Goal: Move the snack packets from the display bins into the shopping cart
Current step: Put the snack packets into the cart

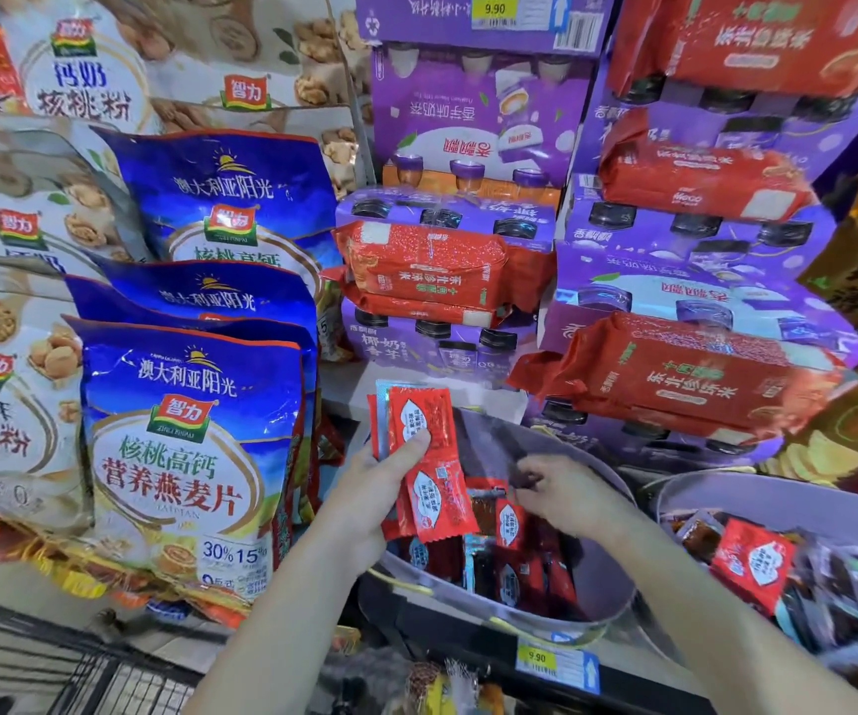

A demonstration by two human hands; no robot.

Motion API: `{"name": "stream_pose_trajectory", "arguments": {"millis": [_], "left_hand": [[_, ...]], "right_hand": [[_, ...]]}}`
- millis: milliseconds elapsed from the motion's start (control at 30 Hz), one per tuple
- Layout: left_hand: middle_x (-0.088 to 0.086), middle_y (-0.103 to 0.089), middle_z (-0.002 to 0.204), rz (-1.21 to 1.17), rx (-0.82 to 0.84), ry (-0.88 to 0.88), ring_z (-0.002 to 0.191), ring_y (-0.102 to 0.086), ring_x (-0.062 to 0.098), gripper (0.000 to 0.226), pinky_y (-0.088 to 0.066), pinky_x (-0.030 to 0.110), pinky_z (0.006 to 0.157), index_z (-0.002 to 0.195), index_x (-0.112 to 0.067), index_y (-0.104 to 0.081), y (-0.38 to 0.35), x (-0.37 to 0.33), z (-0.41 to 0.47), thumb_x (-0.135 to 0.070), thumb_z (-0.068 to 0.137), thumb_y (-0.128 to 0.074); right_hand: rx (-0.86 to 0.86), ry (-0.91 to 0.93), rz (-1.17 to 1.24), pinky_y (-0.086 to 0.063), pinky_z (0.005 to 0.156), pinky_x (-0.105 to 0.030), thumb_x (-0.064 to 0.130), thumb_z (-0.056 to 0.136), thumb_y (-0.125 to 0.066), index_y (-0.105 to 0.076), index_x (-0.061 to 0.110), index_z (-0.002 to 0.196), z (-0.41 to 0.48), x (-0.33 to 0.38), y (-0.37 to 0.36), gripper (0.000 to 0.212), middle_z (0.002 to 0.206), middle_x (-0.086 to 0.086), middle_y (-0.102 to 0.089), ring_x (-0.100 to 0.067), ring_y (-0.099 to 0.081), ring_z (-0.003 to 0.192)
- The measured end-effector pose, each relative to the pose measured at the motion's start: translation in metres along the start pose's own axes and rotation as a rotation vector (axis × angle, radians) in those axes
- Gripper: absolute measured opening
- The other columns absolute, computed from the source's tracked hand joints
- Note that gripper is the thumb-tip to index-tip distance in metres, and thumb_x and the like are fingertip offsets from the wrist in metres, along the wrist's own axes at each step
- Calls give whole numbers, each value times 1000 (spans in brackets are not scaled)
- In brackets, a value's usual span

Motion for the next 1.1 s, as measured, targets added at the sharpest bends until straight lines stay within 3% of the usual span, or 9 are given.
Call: {"name": "stream_pose_trajectory", "arguments": {"millis": [167,300,400,500,633,733,933,1033,1100], "left_hand": [[8,-82,110,-40,-26,-26,97,-80,26,37,-65,38,69,128,-19,-69,6,-4,5,-34,96,-76],[7,-82,110,-39,-27,-30,97,-80,26,46,-66,39,71,128,-21,-70,7,-4,7,-38,86,-81],[6,-82,110,-16,-19,-24,99,-80,26,58,-64,45,83,125,-23,-71,6,-3,7,-45,73,-84],[5,-82,109,-4,-20,-18,98,-80,25,58,-62,48,90,124,-24,-72,6,-2,8,-46,72,-85],[3,-82,108,7,-10,-35,97,-80,23,56,-64,39,75,122,-25,-73,5,-5,7,-46,72,-85],[3,-82,109,9,-14,-59,97,-80,23,57,-65,36,67,125,-26,-71,5,-8,7,-44,74,-86],[3,-82,111,66,5,-100,100,-80,23,64,-64,39,78,128,-24,-69,1,-15,6,-42,70,-89],[5,-81,114,110,42,-103,104,-79,26,67,-62,50,93,129,-22,-69,-3,-17,5,-44,69,-89],[8,-80,117,127,85,-83,107,-78,29,65,-60,54,98,129,-21,-70,-6,-16,3,-45,72,-88]], "right_hand": [[221,72,-445,-48,90,-34,33,97,-65,-57,15,128,12,-8,-34,37,127,-8,-62,-30,-60,116],[233,84,-622,-46,99,-38,27,95,-67,-57,16,133,16,-13,-44,41,132,-11,-57,-33,-55,125],[240,87,-626,-45,93,-37,24,95,-66,-60,14,124,15,-16,-44,31,126,-11,-56,-34,-55,122],[240,112,-546,-46,90,-36,24,94,-68,-67,15,110,11,-13,-37,19,114,-6,-57,-31,-57,114],[187,195,-283,-52,85,-36,33,94,-73,-71,28,105,-2,2,-14,12,94,15,-55,-22,-69,91],[104,236,-135,-50,86,-31,30,92,-76,-73,29,101,-14,14,8,9,92,17,-62,-8,-63,90],[118,209,473,-53,64,-20,8,93,-75,-72,17,96,-41,44,42,10,80,9,-73,-9,-71,70],[130,283,580,-58,76,-29,12,94,-75,-76,12,99,-48,60,59,5,90,2,-75,-14,-71,81],[131,278,662,-58,73,-30,15,94,-75,-77,13,100,-48,68,64,6,94,-1,-76,-13,-72,83]]}}
Point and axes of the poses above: each hand's wrist, its own z-axis towards the middle knuckle, its own y-axis out of the back of the hand, x = y × z, the point moved 6 cm from there along z, towards the middle knuckle
